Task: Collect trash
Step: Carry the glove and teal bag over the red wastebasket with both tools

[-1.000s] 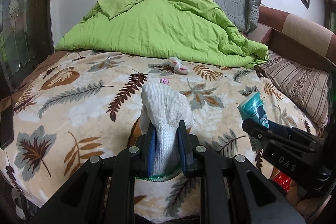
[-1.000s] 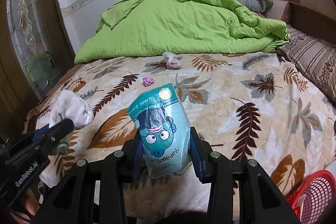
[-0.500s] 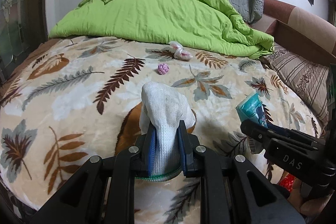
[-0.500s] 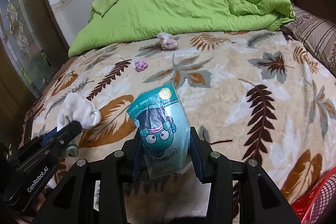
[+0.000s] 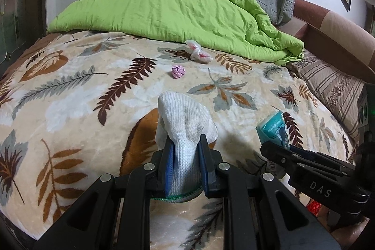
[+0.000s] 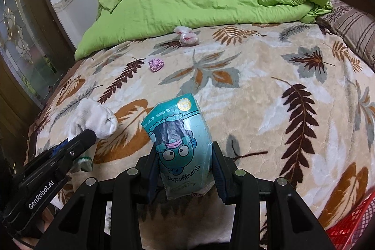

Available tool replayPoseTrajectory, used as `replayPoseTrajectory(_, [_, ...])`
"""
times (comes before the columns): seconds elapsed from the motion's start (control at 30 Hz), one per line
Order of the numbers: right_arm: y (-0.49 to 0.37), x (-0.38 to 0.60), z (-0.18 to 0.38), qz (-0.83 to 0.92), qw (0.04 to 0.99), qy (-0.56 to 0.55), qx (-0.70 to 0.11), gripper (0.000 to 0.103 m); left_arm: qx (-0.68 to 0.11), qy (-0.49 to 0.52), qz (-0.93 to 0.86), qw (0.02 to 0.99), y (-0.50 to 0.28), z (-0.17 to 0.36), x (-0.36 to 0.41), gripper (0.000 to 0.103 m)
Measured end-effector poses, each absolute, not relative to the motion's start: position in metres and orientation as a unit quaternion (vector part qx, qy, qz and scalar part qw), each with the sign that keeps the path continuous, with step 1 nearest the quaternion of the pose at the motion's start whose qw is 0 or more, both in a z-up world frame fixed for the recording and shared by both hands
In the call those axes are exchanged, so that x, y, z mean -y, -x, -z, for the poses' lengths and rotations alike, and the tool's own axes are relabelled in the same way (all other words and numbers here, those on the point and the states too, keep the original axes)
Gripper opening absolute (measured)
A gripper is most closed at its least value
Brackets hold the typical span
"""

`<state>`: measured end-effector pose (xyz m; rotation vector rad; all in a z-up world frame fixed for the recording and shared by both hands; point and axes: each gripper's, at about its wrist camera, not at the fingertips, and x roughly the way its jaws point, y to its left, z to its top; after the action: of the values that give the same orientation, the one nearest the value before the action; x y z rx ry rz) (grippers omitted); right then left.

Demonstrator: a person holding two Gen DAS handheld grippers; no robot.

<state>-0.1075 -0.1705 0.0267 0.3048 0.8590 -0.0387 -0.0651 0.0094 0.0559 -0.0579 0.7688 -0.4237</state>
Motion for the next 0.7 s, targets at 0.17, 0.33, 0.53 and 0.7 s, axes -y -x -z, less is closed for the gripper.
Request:
replayPoseTrajectory(0.17, [0.11,0.17,-0.03,0.018,0.9,-0.146,-0.411,0.043,-0.367,0.03,0.205,0.907,0.067,-0.059,-0.011,0.018])
replayPoseTrajectory(0.33, [0.115,0.17,-0.035,0.012,0.902,-0.148,-0.405,0.043,-0.364,0.029,0.206,0.908,0.072,-0.063,-0.011,0.018])
replayPoseTrajectory(0.53, [0.117,0.169,-0.04,0.006,0.903,-0.151,-0.402,0.043,-0.36,0.02,0.211,0.909,0.077,-0.069,-0.007,0.018])
replayPoseTrajectory(0.7, [0.12,0.17,-0.045,0.001,0.903,-0.153,-0.401,0.043,-0.357,0.01,0.212,0.91,0.08,-0.073,-0.001,0.018])
